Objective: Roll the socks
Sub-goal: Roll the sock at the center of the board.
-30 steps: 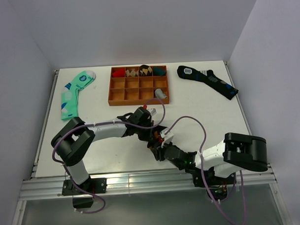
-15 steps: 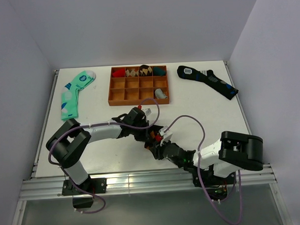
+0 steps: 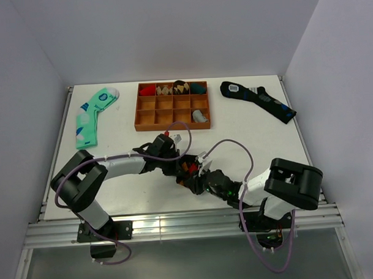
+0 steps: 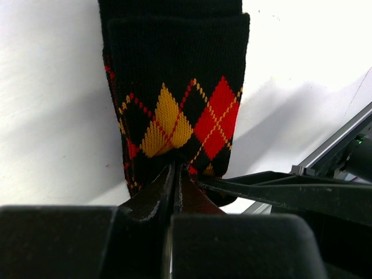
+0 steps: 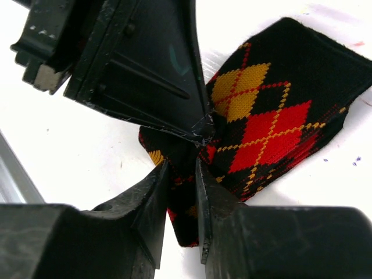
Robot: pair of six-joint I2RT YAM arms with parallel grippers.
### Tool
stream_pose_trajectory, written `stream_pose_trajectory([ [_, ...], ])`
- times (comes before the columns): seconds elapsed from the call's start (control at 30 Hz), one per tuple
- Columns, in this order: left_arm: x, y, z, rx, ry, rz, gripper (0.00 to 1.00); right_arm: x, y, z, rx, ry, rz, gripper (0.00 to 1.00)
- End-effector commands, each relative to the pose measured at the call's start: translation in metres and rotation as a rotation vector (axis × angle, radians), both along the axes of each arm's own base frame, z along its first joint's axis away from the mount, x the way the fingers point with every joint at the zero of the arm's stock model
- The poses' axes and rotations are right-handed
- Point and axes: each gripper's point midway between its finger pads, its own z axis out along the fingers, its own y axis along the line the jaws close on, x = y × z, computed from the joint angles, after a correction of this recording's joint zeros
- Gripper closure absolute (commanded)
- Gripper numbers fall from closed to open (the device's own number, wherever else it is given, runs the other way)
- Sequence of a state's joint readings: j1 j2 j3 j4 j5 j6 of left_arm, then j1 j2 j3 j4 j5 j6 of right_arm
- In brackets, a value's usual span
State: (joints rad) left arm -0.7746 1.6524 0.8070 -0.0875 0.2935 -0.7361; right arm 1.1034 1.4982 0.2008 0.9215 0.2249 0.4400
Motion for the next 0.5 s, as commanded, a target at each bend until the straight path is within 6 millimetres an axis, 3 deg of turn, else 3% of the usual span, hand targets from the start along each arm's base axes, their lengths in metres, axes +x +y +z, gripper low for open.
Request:
stream_pose_trajectory([
  [0.0, -0.046, 0.078, -0.062, 0.320, 0.165, 0.047, 0.94, -0.010, -0.026, -0.038, -0.126, 0.091, 0.041, 0.71],
  [0.2, -0.036, 0.076, -0.054, 0.273, 0.102, 0.131, 0.85, -0.010, -0.018, -0.047, -0.114, 0.207, 0.090, 0.75],
  [0.47, -0.016, 0.073, -0.027, 0.157, -0.033, 0.243, 0.76, -0.018, -0.012, -0.055, -0.079, 0.355, 0.140, 0.76],
])
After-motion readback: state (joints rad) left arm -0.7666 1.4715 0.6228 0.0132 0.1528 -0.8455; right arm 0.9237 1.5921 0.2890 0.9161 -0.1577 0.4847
